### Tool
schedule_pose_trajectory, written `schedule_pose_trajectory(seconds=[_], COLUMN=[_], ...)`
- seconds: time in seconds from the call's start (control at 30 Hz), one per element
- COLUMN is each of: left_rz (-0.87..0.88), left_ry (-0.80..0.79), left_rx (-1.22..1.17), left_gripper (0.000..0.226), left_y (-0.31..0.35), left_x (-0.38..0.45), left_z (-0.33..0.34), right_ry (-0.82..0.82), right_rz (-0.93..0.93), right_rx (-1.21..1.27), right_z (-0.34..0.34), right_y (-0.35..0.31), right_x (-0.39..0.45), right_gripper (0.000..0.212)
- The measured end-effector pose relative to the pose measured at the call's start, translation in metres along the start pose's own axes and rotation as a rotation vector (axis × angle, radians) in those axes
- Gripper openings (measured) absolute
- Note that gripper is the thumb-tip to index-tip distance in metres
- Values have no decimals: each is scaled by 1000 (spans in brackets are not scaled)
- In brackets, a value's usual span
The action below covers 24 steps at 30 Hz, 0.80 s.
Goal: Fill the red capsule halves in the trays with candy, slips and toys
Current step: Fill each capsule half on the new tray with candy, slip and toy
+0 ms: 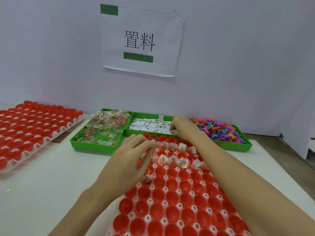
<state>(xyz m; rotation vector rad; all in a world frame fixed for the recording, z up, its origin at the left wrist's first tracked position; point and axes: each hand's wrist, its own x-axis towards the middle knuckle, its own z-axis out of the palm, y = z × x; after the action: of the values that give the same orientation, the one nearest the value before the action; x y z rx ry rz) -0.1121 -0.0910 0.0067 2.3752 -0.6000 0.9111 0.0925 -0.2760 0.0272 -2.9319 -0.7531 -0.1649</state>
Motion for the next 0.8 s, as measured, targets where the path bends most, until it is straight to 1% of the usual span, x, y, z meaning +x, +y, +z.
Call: schedule_pose_trajectory(seconds=[0.13, 0.23, 0.3, 0.37, 0.47, 0.53, 0.63, 0.7, 0.8], left_rz=[-6, -27, -45, -64, -100, -135, -221, -309, -420], left_ry=[-6, 2, 15, 39, 75, 98, 127, 124, 90], left_rx=[-1, -3, -14, -41, -96, -151, -292, -416, -605], left_gripper=[20, 20, 20, 21, 22, 23, 24, 26, 20], left_y=[3, 3, 3, 4, 8, 12, 21, 30, 43], left_x=[-1, 0, 0, 0, 1, 3, 4, 3, 2], left_z=[1, 0, 0, 0, -1, 0, 0, 0, 1], right_ry=[32, 109, 166, 248, 348, 369, 374, 377, 390], right_rz=[-1, 10, 35, 76, 131, 157, 164, 165, 154], right_rx=[-40, -29, 34, 164, 460, 605, 764, 850, 936], right_z=[-4, -6, -7, -11, -23, -30, -37, -39, -36], right_y=[2, 4, 7, 12, 14, 13, 10, 3, -15], right_x=[-3, -7, -11, -17, -42, -67, -113, -146, -188], right_gripper=[15, 10, 11, 12, 23, 22, 14, 15, 16])
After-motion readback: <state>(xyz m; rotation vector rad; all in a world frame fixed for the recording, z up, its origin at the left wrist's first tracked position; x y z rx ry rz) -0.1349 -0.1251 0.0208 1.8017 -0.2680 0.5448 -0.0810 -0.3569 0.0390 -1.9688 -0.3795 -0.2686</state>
